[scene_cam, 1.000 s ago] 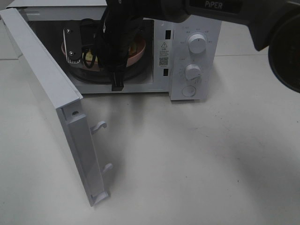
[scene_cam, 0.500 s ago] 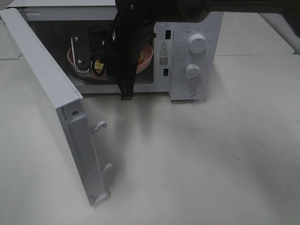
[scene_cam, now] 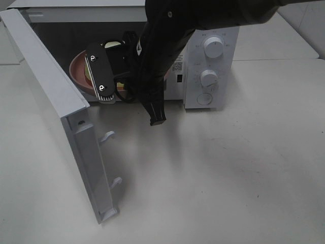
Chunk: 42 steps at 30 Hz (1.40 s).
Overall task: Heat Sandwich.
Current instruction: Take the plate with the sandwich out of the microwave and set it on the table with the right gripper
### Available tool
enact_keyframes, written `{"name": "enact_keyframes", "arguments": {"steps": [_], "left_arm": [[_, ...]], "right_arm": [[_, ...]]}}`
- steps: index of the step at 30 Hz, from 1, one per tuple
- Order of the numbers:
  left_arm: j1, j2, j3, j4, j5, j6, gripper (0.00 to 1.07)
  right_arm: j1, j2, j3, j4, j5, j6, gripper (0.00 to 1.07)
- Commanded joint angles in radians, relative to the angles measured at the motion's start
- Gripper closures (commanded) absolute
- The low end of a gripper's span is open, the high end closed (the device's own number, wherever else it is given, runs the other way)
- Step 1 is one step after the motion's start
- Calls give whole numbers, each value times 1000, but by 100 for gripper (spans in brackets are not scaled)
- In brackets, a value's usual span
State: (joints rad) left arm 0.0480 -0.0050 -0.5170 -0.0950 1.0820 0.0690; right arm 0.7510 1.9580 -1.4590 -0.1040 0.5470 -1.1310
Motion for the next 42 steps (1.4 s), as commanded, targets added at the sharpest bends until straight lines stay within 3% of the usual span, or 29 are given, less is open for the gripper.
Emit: {"name": "enact_keyframes", "arguments": {"steps": [1,18,42], "left_arm": [[-6,-7,1,-1,-13,-6,26],[-6,-7,1,-1,-13,-6,26],[-6,-7,1,-1,-13,-6,26]], "right_arm": [[-2,-61,60,-19,-42,-5,107],[-2,-273,411,-9,-164,-3,107],[10,-647,806,-8,-163,45,107]]}}
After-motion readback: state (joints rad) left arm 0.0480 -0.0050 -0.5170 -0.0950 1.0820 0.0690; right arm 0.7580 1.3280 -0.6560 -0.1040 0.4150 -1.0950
